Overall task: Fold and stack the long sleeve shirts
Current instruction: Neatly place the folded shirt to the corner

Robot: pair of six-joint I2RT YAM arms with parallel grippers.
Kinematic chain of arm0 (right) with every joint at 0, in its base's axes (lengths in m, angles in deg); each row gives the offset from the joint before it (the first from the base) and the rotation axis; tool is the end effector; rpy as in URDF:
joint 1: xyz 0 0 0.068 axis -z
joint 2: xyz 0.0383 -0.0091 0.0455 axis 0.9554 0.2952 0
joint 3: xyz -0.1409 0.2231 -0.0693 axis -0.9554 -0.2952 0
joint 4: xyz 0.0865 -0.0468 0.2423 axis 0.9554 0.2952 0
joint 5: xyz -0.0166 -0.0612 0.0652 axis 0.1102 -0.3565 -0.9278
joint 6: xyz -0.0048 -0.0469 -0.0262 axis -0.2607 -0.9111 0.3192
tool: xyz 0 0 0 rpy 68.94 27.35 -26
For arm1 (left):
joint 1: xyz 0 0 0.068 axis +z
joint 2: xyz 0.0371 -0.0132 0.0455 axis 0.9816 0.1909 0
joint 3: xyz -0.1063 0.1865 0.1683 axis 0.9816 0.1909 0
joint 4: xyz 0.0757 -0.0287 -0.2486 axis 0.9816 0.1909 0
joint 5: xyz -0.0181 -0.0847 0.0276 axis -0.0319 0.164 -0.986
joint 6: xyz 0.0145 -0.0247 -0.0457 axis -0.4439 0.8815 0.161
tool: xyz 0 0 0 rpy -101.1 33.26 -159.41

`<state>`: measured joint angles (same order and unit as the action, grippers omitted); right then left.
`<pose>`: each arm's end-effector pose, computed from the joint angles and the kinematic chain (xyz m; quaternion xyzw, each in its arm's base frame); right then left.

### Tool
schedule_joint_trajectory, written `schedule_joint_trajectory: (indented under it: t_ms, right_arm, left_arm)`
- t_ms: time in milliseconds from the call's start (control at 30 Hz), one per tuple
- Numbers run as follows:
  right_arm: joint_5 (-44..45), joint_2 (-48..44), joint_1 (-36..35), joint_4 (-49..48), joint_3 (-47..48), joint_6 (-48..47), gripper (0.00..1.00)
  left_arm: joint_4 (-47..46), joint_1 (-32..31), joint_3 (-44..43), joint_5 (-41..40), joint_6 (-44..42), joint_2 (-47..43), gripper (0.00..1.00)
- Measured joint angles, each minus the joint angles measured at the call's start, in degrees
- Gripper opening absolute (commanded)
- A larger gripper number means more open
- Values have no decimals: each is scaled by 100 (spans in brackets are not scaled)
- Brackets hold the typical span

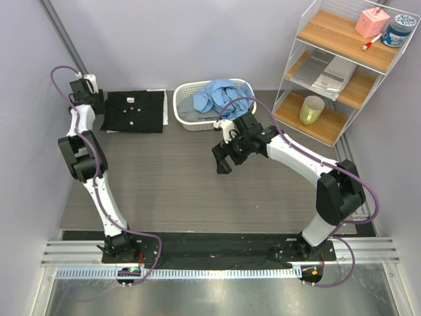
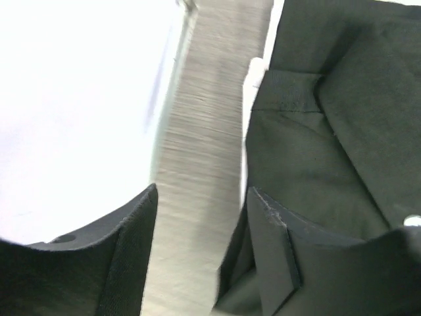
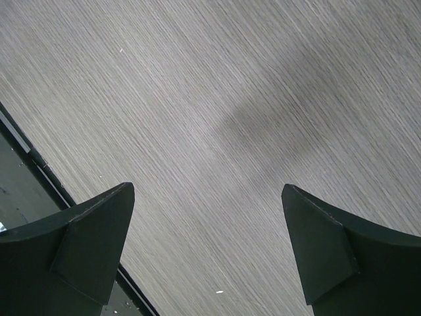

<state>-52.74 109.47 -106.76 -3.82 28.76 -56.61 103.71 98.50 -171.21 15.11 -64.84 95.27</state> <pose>0.2843 0.2071 0.2588 -0.3830 0.8568 0.2413 0.2468 0.5135 0.1822 0.2150 -0.1069 0.8900 0.1009 0.4316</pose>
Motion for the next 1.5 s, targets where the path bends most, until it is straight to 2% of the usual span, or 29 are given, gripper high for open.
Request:
schedule_joint_trajectory:
  t_ms: [167, 333, 533, 667, 800, 867, 900, 933, 967, 1000, 1100, 1300, 1367, 1500]
  right_arm:
    - [-26, 0, 0, -2, 0, -2, 99]
    - [-42, 0, 0, -2, 0, -2, 100]
    - [-37, 0, 0, 0, -2, -4, 100]
    - [2, 0, 4, -2, -2, -9, 100]
    - [61, 0, 24, 4, -2, -31, 100]
    - [92, -2, 44, 9, -2, -46, 100]
    - [107, -4, 48, 22, -4, -50, 100]
    - [122, -15, 74, 35, -7, -52, 100]
    - [149, -46, 98, 46, -22, -57, 100]
    - [160, -85, 122, 57, -42, -59, 100]
    - [236, -398, 273, 129, -144, -50, 100]
    - [343, -1399, 831, 120, -413, 15, 100]
    - [369, -1703, 1060, 127, -542, 48, 100]
    - [446, -2240, 1519, 114, -981, 127, 100]
  left_arm:
    - [105, -26, 380, 249, -769, -787, 47]
    - [518, -138, 168, 872, -1375, -1062, 41]
    - [1178, -280, -520, 1073, -1679, -435, 40]
    - [1432, -291, -820, 796, -1709, 249, 39]
    - [1631, -267, -914, 267, -1694, 748, 45]
    - [1707, -258, -990, 153, -1644, 800, 54]
    - [1740, -256, -1014, 131, -1593, 756, 70]
    - [1768, -249, -992, 133, -1530, 675, 79]
    - [1803, -245, -925, 170, -1502, 566, 94]
    - [1836, -245, -758, 227, -1390, 372, 100]
    - [2275, -275, -326, 426, -1093, -549, 100]
    - [3108, -780, -295, 675, -573, -2507, 100]
    - [3294, -1180, -120, 752, -354, -3156, 100]
    - [3508, -2302, 1224, 890, 68, -4468, 100]
